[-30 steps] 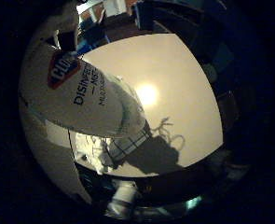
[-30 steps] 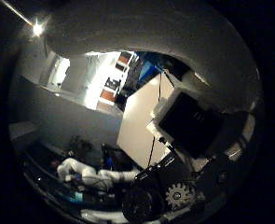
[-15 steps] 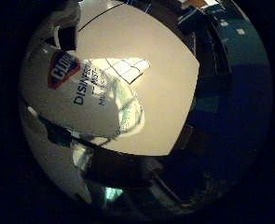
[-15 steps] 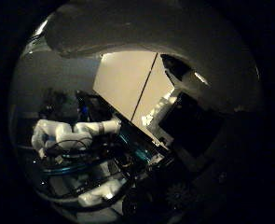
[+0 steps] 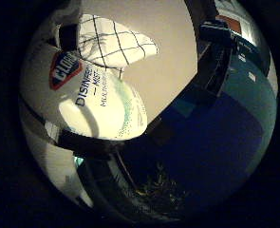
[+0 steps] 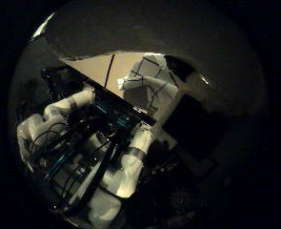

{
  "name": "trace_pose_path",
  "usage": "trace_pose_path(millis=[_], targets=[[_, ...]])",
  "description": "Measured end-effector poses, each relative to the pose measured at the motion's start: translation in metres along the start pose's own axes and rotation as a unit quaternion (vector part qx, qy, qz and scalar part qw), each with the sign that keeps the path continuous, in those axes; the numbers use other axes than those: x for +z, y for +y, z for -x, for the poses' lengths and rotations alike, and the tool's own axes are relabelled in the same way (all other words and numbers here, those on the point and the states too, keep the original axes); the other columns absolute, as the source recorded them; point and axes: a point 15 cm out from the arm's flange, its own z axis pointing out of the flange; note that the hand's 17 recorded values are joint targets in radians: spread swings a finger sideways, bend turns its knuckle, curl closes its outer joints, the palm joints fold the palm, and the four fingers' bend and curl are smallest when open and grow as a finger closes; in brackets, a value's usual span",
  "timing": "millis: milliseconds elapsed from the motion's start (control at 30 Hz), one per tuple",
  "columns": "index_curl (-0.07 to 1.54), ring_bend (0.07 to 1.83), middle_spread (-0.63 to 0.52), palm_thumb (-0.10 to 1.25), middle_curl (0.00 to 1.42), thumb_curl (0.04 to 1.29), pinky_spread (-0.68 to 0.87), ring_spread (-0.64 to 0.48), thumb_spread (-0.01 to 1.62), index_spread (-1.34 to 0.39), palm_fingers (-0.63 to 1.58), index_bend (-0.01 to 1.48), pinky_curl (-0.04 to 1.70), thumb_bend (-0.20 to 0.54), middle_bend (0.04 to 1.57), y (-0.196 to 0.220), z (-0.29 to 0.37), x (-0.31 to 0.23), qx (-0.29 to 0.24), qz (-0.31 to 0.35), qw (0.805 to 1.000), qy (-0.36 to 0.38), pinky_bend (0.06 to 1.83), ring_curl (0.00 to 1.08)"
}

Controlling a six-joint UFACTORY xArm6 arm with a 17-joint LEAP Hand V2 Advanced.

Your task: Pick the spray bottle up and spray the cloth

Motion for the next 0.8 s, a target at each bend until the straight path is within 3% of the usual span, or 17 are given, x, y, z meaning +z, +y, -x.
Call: trace_pose_path(millis=[167, 800], targets=[[0.65, 1.47, -0.09, 1.06, 0.58, 0.71, -0.24, -0.15, 1.0, -0.18, 1.22, 1.17, 0.99, -0.013, 1.34, -0.014, -0.007, 0.005, 0.008, 0.017, 1.0, 0.012, 1.09, 0.56], [0.66, 1.47, -0.09, 1.06, 0.58, 0.72, -0.25, -0.15, 1.01, -0.18, 1.22, 1.16, 1.01, -0.013, 1.34, -0.007, -0.015, -0.001, 0.024, 0.015, 0.999, 0.028, 1.08, 0.56]])
